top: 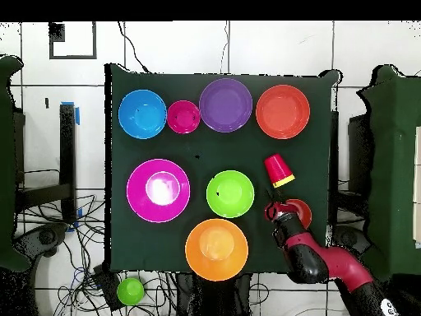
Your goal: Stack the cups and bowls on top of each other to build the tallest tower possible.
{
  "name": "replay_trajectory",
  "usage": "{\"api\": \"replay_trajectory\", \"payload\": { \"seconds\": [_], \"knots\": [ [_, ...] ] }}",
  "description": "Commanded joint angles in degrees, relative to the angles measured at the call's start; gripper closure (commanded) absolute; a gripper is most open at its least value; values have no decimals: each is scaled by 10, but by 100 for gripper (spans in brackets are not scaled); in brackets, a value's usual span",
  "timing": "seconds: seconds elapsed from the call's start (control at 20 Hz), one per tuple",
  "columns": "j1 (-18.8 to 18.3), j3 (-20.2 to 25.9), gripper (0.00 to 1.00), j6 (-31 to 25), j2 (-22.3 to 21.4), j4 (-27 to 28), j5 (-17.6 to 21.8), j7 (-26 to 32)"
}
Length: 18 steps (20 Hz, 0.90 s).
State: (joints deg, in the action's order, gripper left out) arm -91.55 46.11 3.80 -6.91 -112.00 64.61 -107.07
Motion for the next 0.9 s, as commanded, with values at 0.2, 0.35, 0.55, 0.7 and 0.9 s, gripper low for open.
{"api": "replay_trajectory", "payload": {
  "seconds": [0.2,0.35,0.55,0.7,0.9],
  "knots": [
    [-2,57,0,-122,52,95,43,117],
    [-12,68,0,-137,67,100,42,143],
    [-23,82,0,-156,85,108,35,174],
    [-22,85,0,-156,80,106,37,171],
    [-17,86,0,-154,71,104,42,165]
  ]
}}
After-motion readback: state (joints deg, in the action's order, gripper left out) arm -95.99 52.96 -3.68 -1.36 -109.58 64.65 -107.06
